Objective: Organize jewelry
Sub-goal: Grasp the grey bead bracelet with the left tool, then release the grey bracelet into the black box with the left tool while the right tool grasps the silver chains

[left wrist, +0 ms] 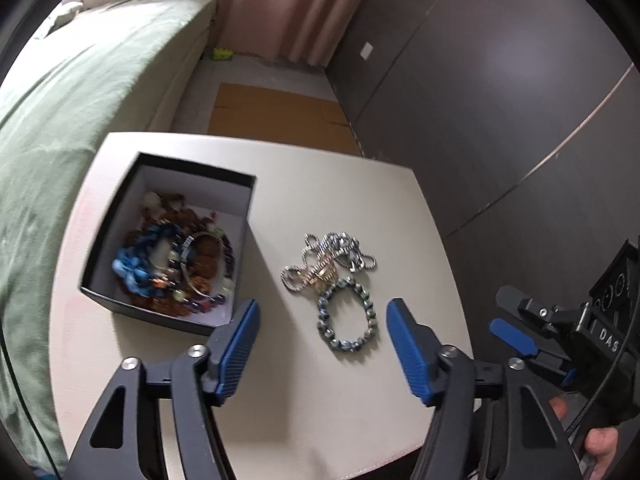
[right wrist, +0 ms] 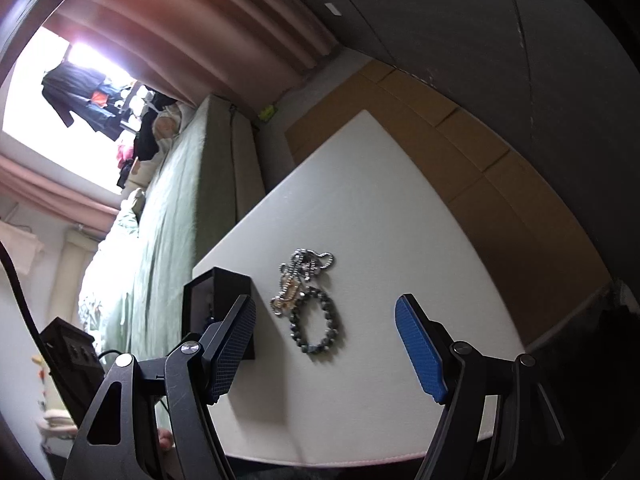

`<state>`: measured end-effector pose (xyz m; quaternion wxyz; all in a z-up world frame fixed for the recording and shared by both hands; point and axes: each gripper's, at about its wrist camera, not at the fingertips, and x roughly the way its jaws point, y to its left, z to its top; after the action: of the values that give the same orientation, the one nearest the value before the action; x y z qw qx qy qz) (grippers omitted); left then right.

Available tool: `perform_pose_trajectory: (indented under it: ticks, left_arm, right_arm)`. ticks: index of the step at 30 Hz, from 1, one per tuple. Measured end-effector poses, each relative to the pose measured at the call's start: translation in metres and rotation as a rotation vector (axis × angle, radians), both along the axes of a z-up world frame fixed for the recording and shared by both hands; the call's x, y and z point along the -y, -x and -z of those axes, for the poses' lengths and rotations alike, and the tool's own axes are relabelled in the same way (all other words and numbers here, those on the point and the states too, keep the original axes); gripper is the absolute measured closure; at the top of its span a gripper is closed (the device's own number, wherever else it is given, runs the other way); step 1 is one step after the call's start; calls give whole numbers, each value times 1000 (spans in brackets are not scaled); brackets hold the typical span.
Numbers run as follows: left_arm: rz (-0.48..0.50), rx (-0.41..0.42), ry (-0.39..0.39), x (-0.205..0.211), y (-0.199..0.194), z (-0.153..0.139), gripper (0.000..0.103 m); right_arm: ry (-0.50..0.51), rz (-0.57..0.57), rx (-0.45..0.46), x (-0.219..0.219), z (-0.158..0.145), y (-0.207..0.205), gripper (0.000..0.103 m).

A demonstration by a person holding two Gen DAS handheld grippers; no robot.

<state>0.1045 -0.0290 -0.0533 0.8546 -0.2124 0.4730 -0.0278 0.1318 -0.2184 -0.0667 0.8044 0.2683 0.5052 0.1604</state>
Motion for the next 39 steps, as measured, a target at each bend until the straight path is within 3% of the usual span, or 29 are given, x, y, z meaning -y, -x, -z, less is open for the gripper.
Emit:
perform_pose_trajectory:
  ticks: [8, 23, 25, 27, 29, 31, 39]
  left_arm:
    - [41, -42, -71, 30, -14, 23, 52]
    - [66, -108, -210, 56, -37, 68, 61]
    - [63, -99, -259, 59, -39, 69, 69]
    - [55, -100, -298, 60, -40, 70, 86]
    - [60, -100, -289, 57, -42, 70, 94]
    - [74, -103, -240, 52, -42, 68, 94]
    - [91, 18, -60, 26, -30, 22, 94]
  right_arm:
    - [-3, 38, -41, 17, 8, -4, 30]
    - [-18, 43, -68, 25, 14, -13, 30]
    - [-17, 46, -69, 26, 14, -14, 30]
    - [-11, 47, -71, 25, 15, -15, 30]
    - [-6, 42, -75, 24, 16, -15, 30]
    - [0, 35, -77, 21, 16, -14, 30]
    - [-7, -9, -56, 5, 14, -16, 30]
